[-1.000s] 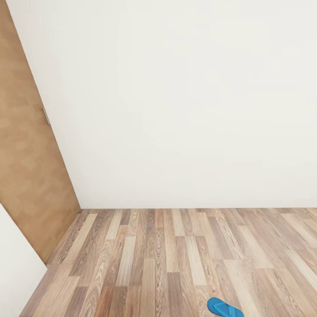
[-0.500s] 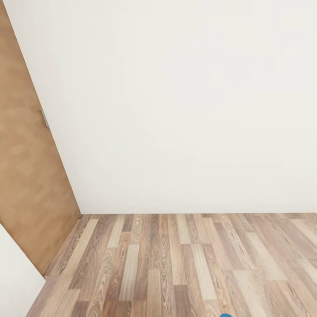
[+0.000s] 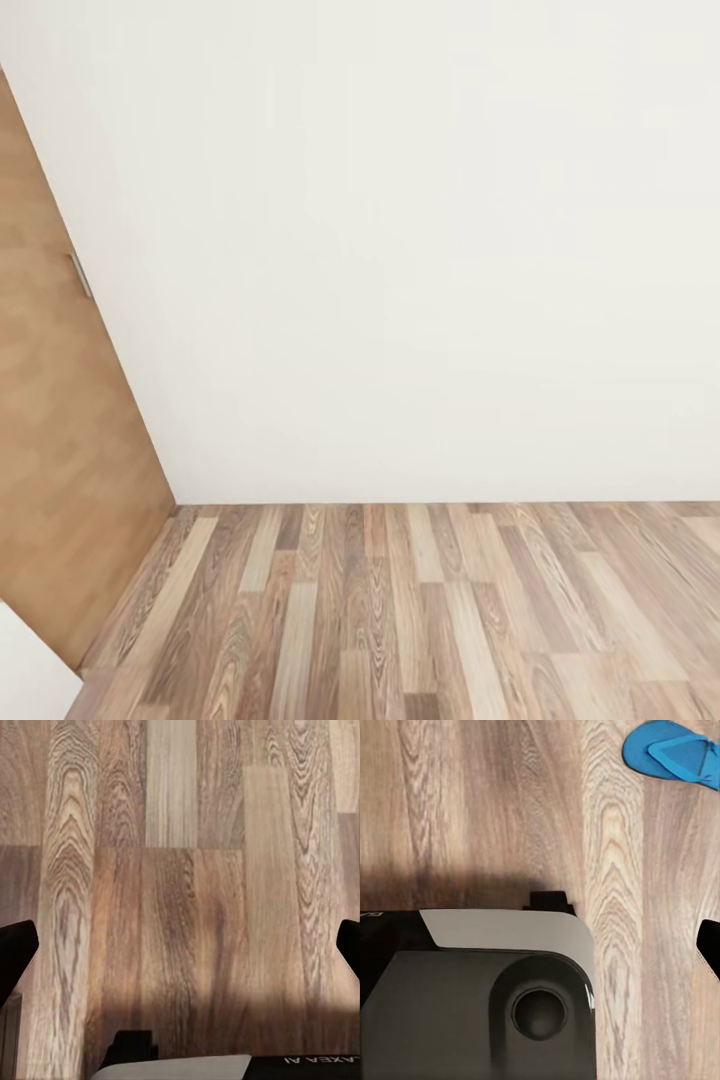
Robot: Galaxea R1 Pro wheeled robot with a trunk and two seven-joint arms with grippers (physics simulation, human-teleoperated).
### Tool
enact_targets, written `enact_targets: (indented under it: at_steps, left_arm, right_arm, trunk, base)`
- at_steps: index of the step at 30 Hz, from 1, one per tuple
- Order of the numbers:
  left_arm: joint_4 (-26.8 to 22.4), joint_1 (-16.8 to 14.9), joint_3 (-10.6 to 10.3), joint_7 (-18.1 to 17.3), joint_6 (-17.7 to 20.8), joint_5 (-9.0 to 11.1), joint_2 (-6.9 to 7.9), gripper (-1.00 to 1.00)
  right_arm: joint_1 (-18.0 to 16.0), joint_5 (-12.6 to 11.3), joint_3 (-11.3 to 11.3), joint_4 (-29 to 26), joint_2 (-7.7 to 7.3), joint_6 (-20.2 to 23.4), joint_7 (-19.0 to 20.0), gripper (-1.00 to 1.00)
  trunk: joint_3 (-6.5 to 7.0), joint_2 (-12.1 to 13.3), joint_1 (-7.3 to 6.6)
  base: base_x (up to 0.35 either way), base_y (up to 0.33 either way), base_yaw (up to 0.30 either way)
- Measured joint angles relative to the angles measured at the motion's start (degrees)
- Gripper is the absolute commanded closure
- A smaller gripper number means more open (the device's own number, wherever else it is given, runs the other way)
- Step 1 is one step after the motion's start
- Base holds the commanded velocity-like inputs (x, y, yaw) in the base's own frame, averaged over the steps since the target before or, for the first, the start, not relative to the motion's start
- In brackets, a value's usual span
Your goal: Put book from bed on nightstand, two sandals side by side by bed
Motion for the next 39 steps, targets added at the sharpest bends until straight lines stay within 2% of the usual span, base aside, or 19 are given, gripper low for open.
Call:
enact_targets:
  at_steps: [21, 34, 39]
  left_arm:
    - [0.0, 0.0, 0.0, 0.0, 0.0, 0.0, 0.00, -1.00]
    - [0.0, 0.0, 0.0, 0.0, 0.0, 0.0, 0.00, -1.00]
    - [0.0, 0.0, 0.0, 0.0, 0.0, 0.0, 0.00, -1.00]
  right_arm:
    - [0.0, 0.0, 0.0, 0.0, 0.02, 0.0, 0.0, -1.00]
    - [0.0, 0.0, 0.0, 0.0, 0.02, 0.0, 0.0, -1.00]
    - [0.0, 0.0, 0.0, 0.0, 0.01, 0.0, 0.0, -1.00]
  trunk:
    - [0.00, 0.0, 0.00]
    - [0.00, 0.0, 0.01]
    - [0.00, 0.0, 0.03]
  base:
    - [0.323, 0.002, 0.000]
    - [0.281, 0.121, -0.010]
    - [0.101, 0.026, -0.156]
